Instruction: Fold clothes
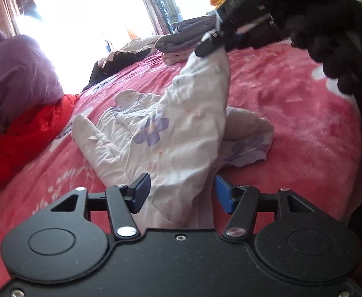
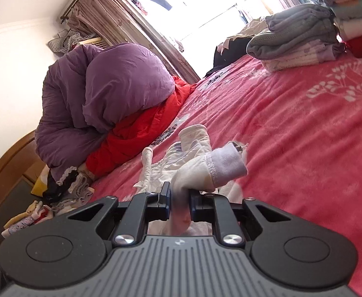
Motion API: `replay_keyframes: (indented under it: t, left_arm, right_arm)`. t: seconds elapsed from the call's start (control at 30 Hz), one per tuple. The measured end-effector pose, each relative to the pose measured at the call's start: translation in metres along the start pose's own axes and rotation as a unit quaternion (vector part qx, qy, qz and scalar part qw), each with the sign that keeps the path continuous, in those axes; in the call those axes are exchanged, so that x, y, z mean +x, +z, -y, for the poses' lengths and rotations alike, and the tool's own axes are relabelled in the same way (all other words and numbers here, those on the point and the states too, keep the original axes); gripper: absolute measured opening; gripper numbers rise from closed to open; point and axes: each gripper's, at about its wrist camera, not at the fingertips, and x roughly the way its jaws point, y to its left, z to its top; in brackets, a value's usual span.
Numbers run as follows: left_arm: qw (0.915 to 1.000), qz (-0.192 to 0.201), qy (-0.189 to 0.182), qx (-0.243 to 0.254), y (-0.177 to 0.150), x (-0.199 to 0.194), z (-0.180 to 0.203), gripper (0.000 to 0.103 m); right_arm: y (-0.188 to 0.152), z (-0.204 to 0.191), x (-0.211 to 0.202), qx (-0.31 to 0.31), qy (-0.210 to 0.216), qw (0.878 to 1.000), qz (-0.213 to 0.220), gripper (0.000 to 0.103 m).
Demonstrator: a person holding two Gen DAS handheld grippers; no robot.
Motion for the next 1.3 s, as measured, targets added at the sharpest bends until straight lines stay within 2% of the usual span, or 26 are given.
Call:
replay_keyframes:
  t: [0.07, 0.1, 0.2, 0.37, 0.5, 0.53, 0.57, 0.6, 0.63, 0.7, 0.8, 0.87, 0.93, 0.97, 1.0, 1.07, 1.17, 1.3]
  left_arm:
    - [1.0000, -0.005, 0.004, -0.005, 0.000, 0.005, -0.004, 0.039]
    - [0.9999, -0.006, 0.003, -0.012, 0.000, 0.006, -0.007, 0.036]
    - [0.9964, -0.009, -0.015, -0.083, 0.000, 0.007, -0.025, 0.026]
    - [0.9720, -0.018, -0.068, -0.224, -0.006, 0.009, -0.058, 0.023]
    - [0.9552, -0.025, -0.094, -0.280, -0.012, 0.012, -0.071, 0.020]
    - [0.9476, -0.024, -0.100, -0.302, -0.015, 0.011, -0.077, 0.019]
    - [0.9398, -0.023, -0.106, -0.324, -0.018, 0.010, -0.083, 0.019]
    - [0.9322, -0.020, -0.109, -0.345, -0.021, 0.008, -0.088, 0.018]
    - [0.9260, -0.019, -0.109, -0.361, -0.024, 0.007, -0.093, 0.018]
    - [0.9155, -0.017, -0.108, -0.387, -0.028, 0.004, -0.101, 0.018]
    - [0.9004, -0.017, -0.112, -0.420, -0.033, 0.001, -0.111, 0.018]
    - [0.8846, -0.025, -0.123, -0.449, -0.037, 0.003, -0.116, 0.019]
    - [0.8758, -0.026, -0.141, -0.461, -0.039, 0.003, -0.120, 0.032]
    - [0.8779, -0.017, -0.141, -0.458, -0.037, 0.000, -0.121, 0.045]
    - [0.8788, -0.004, -0.141, -0.456, -0.035, -0.005, -0.122, 0.048]
    - [0.8724, 0.023, -0.143, -0.467, -0.033, -0.013, -0.129, 0.049]
    - [0.8541, 0.042, -0.150, -0.496, -0.032, -0.007, -0.144, 0.051]
    - [0.8029, 0.031, -0.172, -0.570, -0.039, 0.033, -0.175, 0.049]
  right_arm:
    - [0.008, -0.017, 0.006, -0.023, -0.010, 1.000, -0.005, 0.018]
    - [0.011, -0.026, 0.010, -0.035, -0.016, 0.999, -0.008, 0.018]
    - [0.022, -0.054, 0.024, -0.079, -0.031, 0.996, -0.013, 0.018]
    - [0.040, -0.092, 0.057, -0.117, -0.041, 0.992, -0.025, 0.018]
    - [0.046, -0.116, 0.087, -0.133, -0.033, 0.989, -0.046, 0.020]
    - [0.046, -0.120, 0.093, -0.125, -0.020, 0.990, -0.053, 0.030]
    - [0.047, -0.122, 0.097, -0.113, 0.009, 0.992, -0.060, 0.046]
    - [0.047, -0.123, 0.097, -0.106, 0.033, 0.992, -0.058, 0.051]
    - [0.047, -0.123, 0.096, -0.101, 0.056, 0.992, -0.054, 0.056]
    - [0.048, -0.122, 0.092, -0.107, 0.074, 0.991, -0.043, 0.057]
    - [0.053, -0.099, 0.088, -0.080, 0.067, 0.994, -0.030, 0.057]
    - [0.056, -0.082, 0.091, -0.057, 0.060, 0.996, -0.031, 0.058]
    - [0.057, -0.066, 0.102, -0.041, 0.057, 0.996, -0.053, 0.060]
    - [0.057, -0.060, 0.111, -0.033, 0.058, 0.995, -0.071, 0.061]
    - [0.056, -0.054, 0.120, -0.026, 0.060, 0.994, -0.092, 0.061]
    - [0.052, -0.049, 0.139, -0.026, 0.060, 0.990, -0.126, 0.061]
    - [0.045, -0.049, 0.160, -0.048, 0.045, 0.985, -0.158, 0.061]
    - [0.039, -0.045, 0.159, -0.041, 0.054, 0.986, -0.153, 0.061]
